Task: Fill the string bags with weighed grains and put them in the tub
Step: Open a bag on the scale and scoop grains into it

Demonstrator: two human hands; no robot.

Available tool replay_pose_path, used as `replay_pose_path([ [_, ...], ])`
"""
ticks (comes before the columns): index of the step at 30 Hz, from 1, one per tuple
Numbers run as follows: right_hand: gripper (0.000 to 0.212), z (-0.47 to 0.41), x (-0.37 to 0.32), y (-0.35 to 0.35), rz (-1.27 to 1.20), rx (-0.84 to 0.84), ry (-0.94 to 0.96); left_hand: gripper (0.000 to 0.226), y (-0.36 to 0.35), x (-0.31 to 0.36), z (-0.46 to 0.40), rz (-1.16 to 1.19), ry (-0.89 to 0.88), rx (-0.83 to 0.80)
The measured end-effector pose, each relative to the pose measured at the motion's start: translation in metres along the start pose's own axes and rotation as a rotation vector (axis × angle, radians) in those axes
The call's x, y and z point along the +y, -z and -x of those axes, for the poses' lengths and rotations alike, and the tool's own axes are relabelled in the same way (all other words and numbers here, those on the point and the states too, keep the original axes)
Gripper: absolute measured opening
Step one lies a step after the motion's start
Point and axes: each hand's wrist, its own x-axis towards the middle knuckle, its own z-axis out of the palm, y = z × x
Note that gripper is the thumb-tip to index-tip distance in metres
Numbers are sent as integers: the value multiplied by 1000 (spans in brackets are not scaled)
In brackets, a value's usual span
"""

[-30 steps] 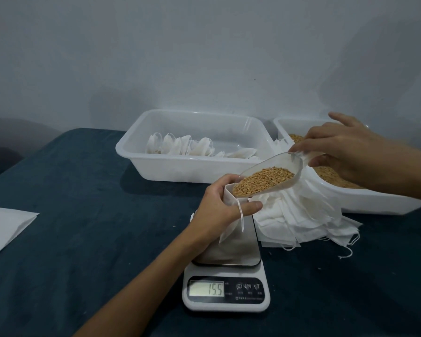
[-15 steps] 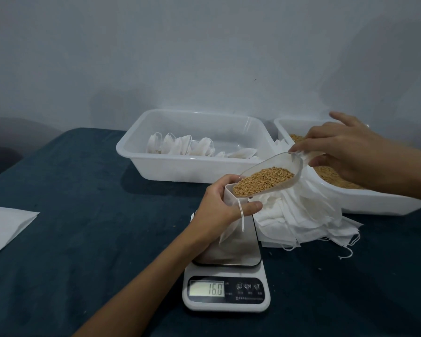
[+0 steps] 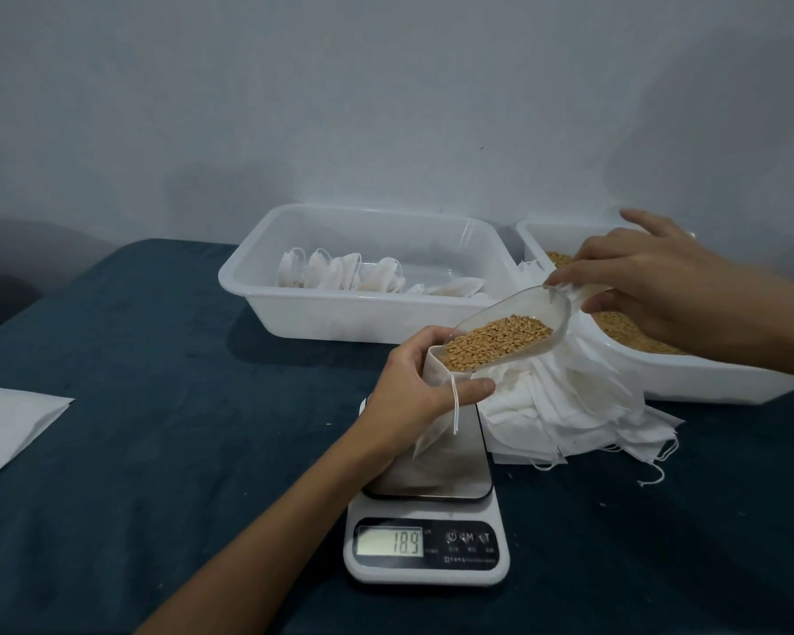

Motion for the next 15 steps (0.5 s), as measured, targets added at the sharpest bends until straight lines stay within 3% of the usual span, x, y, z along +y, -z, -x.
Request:
replay_pose_path([
  [15, 43, 1, -1, 1, -19, -35, -32, 48, 0, 2, 1, 6, -7, -12],
])
